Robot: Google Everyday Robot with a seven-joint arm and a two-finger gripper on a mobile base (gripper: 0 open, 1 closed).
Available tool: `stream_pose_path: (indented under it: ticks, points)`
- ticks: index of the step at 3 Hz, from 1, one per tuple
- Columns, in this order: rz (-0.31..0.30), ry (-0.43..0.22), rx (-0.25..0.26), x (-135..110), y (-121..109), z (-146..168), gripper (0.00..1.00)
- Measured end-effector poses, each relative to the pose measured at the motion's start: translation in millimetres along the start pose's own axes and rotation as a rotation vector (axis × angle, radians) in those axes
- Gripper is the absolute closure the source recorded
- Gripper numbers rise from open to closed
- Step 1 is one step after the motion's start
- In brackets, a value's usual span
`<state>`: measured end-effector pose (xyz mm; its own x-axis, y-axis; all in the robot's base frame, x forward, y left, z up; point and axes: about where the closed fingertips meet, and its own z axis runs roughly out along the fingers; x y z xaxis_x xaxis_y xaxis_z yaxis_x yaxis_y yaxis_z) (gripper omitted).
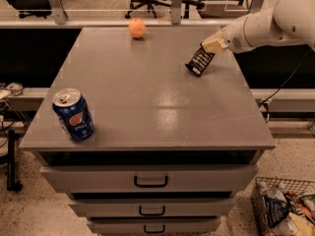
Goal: Move rxbar chocolate near orange
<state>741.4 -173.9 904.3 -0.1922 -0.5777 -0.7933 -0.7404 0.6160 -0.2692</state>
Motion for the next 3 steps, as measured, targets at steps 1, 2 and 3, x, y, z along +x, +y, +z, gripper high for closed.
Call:
stream_pose_path:
  ticks: [1,2,3]
  points:
    - [0.0,0.0,0.0,0.0,0.1,0.1,1.0]
    - [0.011,-0.011,-0.011,2.0,4.1,7.5,1.0]
    - [0.031,-0.048,-0.012,-0.2,0.7,28.8,1.0]
